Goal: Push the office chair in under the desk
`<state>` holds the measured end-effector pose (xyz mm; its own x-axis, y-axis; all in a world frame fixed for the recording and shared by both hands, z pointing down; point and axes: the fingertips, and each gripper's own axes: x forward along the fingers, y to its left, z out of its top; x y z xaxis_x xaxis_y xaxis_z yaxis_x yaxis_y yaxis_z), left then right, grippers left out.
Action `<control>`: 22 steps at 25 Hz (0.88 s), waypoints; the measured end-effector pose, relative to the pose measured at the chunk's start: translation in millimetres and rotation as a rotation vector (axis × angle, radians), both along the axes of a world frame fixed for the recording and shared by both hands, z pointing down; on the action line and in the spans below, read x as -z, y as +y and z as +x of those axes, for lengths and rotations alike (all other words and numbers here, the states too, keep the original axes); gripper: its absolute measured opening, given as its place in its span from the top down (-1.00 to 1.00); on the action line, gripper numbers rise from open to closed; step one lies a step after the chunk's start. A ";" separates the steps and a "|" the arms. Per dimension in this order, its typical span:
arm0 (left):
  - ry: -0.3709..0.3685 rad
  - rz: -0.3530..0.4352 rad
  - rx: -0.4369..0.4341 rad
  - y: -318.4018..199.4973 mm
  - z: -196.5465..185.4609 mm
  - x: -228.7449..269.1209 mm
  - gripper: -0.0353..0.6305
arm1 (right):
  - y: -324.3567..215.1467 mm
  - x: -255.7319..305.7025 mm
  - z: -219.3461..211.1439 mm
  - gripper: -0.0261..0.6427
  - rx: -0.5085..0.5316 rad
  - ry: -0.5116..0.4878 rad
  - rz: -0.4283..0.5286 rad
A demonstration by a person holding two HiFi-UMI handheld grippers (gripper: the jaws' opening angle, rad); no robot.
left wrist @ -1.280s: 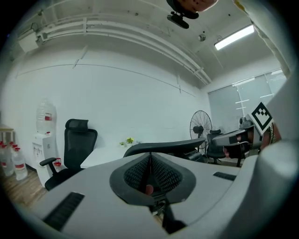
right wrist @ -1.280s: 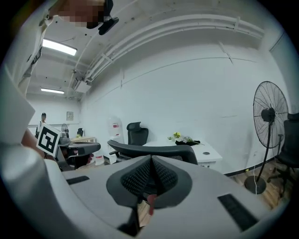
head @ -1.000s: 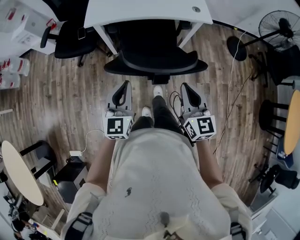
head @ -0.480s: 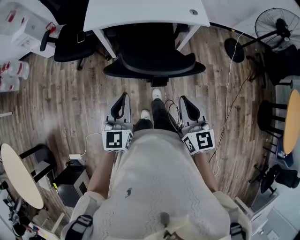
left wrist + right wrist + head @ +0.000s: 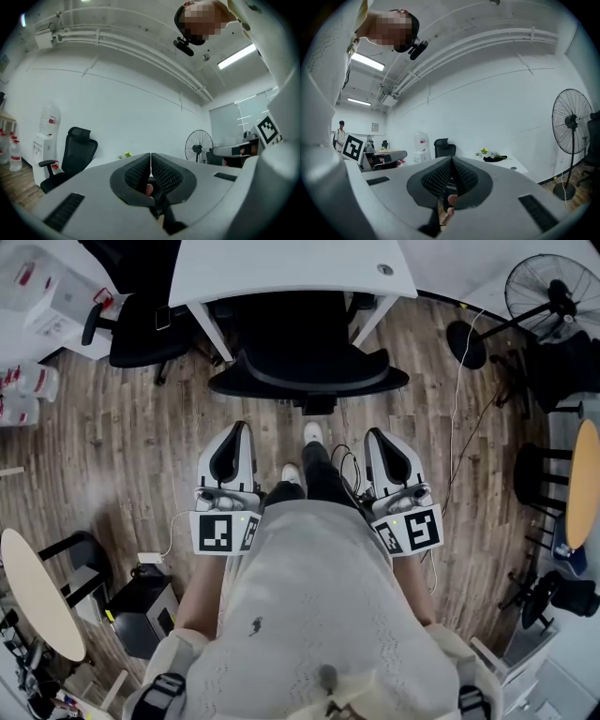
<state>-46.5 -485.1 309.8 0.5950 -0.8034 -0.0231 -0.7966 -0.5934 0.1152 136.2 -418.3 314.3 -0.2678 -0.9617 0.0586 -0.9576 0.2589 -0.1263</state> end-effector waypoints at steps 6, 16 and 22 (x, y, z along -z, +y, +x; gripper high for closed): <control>0.031 0.080 0.011 5.0 -8.2 43.4 0.82 | 8.6 40.2 2.0 0.90 -0.003 0.011 0.084; 0.072 0.175 0.031 14.8 -23.7 86.7 0.82 | 21.7 93.2 -4.7 0.90 -0.012 0.024 0.198; 0.064 0.163 0.038 12.9 -31.0 78.8 0.82 | 20.4 84.1 -11.9 0.90 -0.007 0.010 0.176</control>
